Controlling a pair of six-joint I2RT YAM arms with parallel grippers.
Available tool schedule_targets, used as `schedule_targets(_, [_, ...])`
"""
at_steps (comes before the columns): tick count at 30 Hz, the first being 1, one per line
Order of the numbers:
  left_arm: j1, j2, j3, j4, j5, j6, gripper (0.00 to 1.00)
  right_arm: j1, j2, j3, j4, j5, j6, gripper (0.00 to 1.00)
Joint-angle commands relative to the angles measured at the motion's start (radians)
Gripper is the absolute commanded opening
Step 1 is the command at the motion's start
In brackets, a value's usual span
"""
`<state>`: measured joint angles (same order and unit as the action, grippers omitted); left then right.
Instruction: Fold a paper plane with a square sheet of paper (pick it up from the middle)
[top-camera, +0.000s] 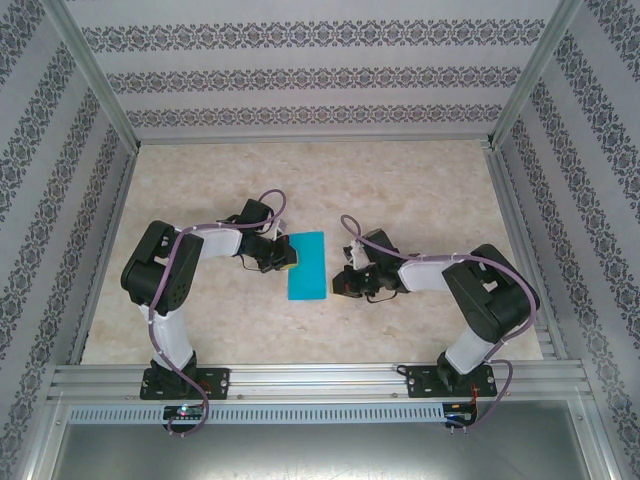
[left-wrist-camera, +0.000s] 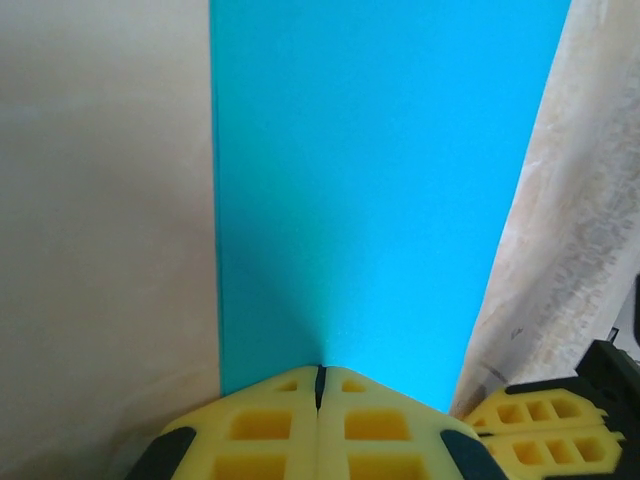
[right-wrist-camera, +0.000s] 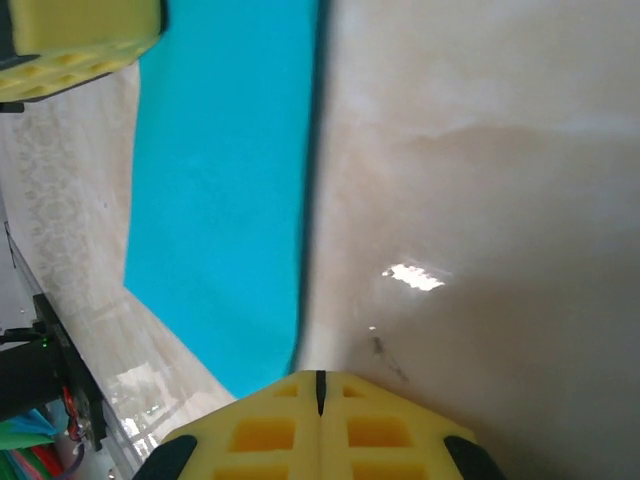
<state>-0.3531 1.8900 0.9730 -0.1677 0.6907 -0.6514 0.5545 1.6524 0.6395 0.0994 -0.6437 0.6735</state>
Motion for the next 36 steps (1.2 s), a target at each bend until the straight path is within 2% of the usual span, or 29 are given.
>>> schedule_targets(1, [-0.003, 0.096, -0.058, -0.207, -0.284, 0.008, 0.0, 0.033, -0.005, 0.094, -0.038, 0.029, 0.012, 0.0])
schedule_targets(7, [-0.003, 0.12, -0.065, -0.184, -0.264, 0.005, 0.0, 0.124, 0.145, 0.237, -0.02, 0.074, 0.072, 0.0])
schedule_targets(15, [-0.003, 0.123, -0.08, -0.178, -0.278, -0.007, 0.0, 0.128, 0.189, 0.191, -0.011, 0.056, 0.065, 0.0])
schedule_targets(27, [-0.004, 0.123, -0.068, -0.178, -0.283, -0.001, 0.0, 0.075, 0.004, -0.068, -0.108, 0.074, 0.035, 0.0])
schedule_targets(32, [-0.01, 0.079, -0.027, -0.127, -0.18, 0.052, 0.0, 0.044, -0.158, -0.055, -0.137, 0.103, 0.047, 0.0])
schedule_targets(36, [-0.026, -0.031, 0.067, -0.141, -0.159, 0.119, 0.01, 0.047, -0.252, -0.033, -0.09, 0.173, 0.135, 0.0])
